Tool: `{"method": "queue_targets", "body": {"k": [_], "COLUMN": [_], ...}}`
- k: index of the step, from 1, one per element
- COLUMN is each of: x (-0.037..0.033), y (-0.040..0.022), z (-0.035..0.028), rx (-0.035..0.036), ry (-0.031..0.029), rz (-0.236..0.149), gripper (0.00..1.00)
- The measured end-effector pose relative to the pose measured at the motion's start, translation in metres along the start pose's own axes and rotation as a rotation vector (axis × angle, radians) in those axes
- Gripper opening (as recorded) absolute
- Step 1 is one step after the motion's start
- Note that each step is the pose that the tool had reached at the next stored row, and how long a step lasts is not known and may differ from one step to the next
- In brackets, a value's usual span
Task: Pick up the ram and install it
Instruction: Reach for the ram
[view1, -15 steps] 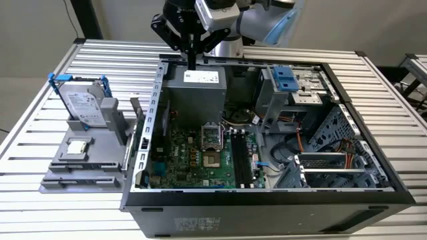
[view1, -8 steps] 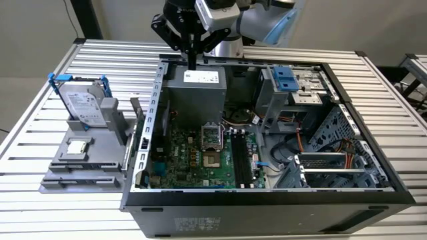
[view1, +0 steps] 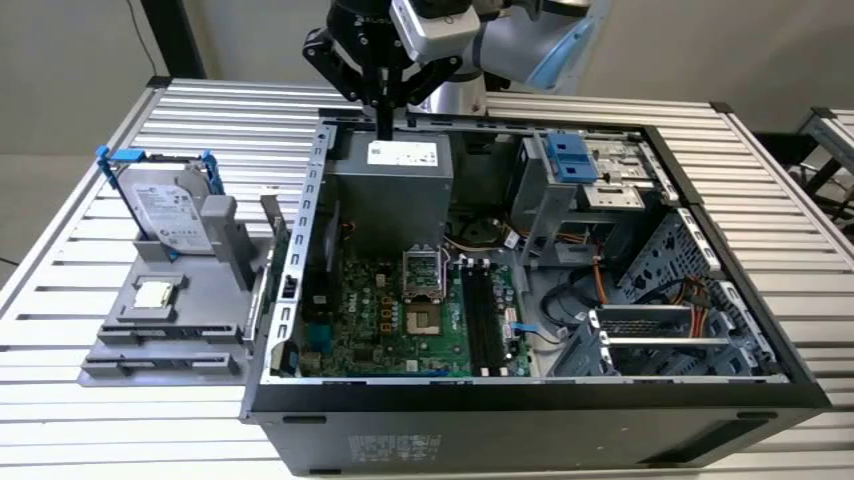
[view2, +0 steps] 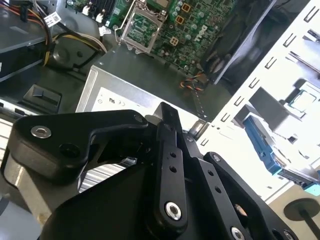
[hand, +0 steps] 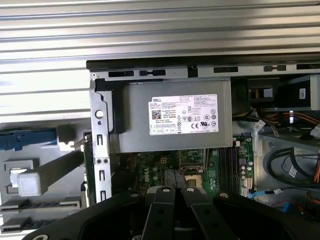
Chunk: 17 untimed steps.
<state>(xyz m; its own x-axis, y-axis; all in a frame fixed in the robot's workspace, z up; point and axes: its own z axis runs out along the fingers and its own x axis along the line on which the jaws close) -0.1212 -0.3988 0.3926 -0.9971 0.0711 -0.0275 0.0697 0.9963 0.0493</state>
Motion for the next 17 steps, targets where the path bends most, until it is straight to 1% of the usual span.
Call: {"method": "queue_targets", "body": {"k": [7, 12, 17], "x": [0.0000, 0.0003, 0.0046], "y": [0.0000, 0.0000, -0.0003], "z": [0.0000, 0.0000, -0.0001], "rx": [-0.0003, -0.0003, -0.0002], "ry": [-0.0036, -0.0036, -0.0036], "rz": [0.000, 0.000, 0.000], "gripper": [0.00, 0.00, 0.00]}}
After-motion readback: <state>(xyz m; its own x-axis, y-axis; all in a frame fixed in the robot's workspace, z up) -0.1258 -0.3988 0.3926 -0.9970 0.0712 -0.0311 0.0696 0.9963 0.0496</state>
